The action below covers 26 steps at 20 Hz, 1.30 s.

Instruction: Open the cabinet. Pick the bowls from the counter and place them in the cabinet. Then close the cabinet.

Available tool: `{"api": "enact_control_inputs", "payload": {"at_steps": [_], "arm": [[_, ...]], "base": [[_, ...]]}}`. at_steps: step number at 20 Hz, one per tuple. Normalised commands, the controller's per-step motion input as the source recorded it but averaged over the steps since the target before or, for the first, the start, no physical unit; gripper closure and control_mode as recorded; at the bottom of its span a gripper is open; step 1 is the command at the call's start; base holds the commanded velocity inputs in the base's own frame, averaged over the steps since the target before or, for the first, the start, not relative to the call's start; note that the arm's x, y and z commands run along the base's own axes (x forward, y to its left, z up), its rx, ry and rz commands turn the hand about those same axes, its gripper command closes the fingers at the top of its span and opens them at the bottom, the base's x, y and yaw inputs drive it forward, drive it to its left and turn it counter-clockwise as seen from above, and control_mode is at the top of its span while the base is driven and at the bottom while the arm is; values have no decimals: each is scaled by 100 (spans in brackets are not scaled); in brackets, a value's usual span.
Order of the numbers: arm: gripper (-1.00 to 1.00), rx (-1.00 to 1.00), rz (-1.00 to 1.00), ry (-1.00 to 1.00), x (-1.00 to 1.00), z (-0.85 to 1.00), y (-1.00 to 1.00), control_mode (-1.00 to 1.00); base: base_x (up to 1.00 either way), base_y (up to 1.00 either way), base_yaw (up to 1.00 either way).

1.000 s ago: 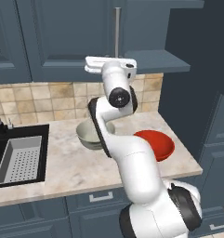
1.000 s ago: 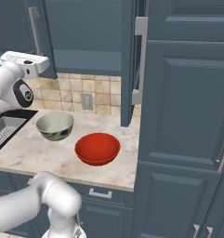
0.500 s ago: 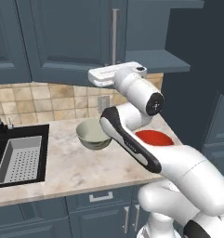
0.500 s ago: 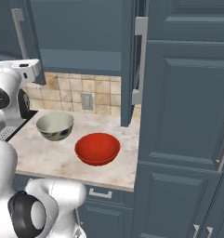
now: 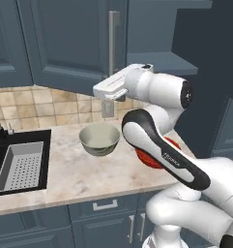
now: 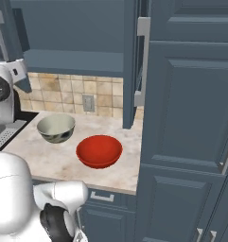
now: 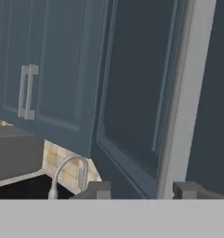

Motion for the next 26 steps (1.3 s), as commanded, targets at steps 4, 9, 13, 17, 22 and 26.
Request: {"api": "enact_control_inputs", "payload": {"at_steps": [4, 9, 13, 17, 22, 26], "arm": [[100, -17, 13, 28, -100, 1, 100, -100], [100, -17, 4, 16, -100, -33, 100, -100], [100, -8, 0, -6, -100, -99, 100, -100], [100, 1, 0, -12, -93, -90, 100, -100], [-100, 25, 8, -2, -3, 51, -87, -100], [-100, 33, 23, 1, 14, 63, -100, -100]], "base": [[0, 0, 0], [0, 0, 0], [0, 0, 0], [0, 0, 0], [0, 0, 0], [0, 0, 0]]}}
